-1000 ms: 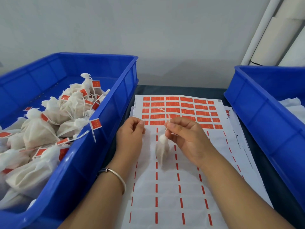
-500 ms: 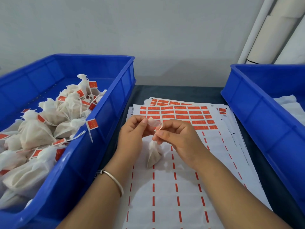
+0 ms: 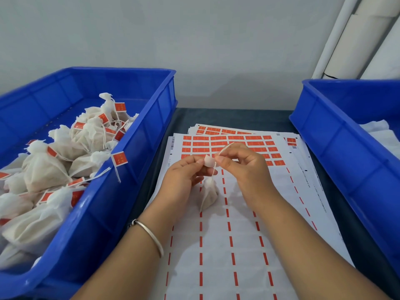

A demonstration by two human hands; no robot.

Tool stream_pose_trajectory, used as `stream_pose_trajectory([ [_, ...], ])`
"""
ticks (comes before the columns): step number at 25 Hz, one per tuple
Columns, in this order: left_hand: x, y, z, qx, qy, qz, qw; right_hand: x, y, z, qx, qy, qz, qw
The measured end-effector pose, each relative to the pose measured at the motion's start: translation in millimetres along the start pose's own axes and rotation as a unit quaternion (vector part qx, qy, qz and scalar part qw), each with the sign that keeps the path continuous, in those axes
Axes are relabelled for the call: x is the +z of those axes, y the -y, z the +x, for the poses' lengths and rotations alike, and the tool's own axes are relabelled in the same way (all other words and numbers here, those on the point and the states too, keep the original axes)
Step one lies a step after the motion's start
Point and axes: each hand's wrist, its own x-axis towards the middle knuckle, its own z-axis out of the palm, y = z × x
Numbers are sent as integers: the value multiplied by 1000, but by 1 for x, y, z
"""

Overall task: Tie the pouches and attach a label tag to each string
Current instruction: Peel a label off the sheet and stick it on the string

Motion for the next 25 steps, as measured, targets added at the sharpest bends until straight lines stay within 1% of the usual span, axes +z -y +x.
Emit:
stream_pose_trajectory([
  [6,-1,0,-1,-9,9,-4,1000,-1,-3,0,18,4,43,999],
  [14,-3,-1,-2,-4,11,-21,1000,0,-4,1,18,-8,32,999],
  [18,-3,-1,-1,0,34,-24,999,0,-3,1,18,-14,32,999],
  [22,-4,-1,-2,3,68,-62,996,-2,-1,0,26,-19,53,998],
  [25,-4,-1,-1,-5,71,-69,995,-2,0,0,21,-15,54,998],
])
